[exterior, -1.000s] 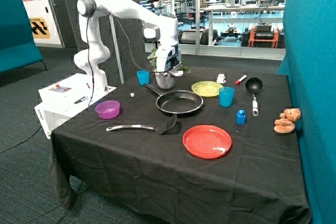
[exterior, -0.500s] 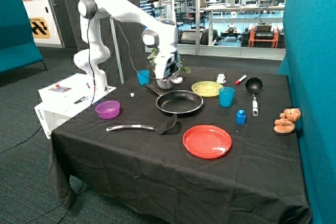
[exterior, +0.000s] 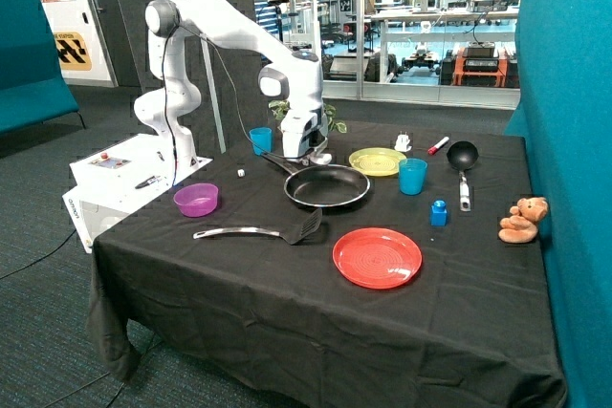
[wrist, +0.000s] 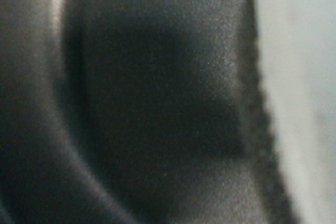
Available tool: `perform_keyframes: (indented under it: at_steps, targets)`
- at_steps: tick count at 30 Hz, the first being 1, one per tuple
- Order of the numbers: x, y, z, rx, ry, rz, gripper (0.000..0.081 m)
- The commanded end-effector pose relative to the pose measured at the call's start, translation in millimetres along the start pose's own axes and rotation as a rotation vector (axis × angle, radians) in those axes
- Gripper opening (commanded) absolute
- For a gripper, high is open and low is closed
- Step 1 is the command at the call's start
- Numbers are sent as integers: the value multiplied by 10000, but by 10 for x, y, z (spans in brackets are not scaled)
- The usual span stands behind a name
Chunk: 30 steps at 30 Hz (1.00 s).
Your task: Clean the pan
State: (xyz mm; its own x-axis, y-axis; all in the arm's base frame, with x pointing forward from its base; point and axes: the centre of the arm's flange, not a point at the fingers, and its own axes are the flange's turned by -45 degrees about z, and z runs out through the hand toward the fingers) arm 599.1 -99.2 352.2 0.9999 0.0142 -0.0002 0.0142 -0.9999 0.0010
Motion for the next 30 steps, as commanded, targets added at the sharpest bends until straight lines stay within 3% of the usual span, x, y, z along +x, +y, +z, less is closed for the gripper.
perform_keyframes:
  at_steps: [1,30]
  targets:
    - [-8,23,254,10,2,-249,0]
    - [-159,37,613,10,2,-733,0]
